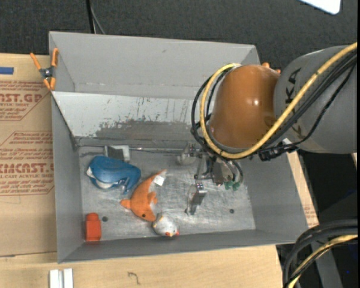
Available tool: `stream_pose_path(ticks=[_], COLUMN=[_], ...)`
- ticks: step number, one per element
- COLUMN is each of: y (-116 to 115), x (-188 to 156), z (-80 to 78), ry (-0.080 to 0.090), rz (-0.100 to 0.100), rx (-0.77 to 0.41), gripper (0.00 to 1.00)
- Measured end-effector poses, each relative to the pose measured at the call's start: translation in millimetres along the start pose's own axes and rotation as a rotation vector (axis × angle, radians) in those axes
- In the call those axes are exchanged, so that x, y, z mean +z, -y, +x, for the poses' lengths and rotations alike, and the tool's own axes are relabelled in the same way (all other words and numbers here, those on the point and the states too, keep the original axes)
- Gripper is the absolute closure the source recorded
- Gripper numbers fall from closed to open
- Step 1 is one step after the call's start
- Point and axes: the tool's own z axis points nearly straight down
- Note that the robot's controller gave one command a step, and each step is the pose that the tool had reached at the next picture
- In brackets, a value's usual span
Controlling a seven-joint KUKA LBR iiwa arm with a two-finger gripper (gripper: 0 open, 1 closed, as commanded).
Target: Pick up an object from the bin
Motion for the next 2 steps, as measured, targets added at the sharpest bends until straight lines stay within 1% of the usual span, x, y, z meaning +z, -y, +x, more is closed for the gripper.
stream_pose_path(ticks=[1,2], y=[-11,-15], x=[54,111], z=[0.0,-18.9], ry=[0.006,-0.038], rz=[0.000,0.011], rx=[-0.012,-0.071], gripper=[0.00,0.00])
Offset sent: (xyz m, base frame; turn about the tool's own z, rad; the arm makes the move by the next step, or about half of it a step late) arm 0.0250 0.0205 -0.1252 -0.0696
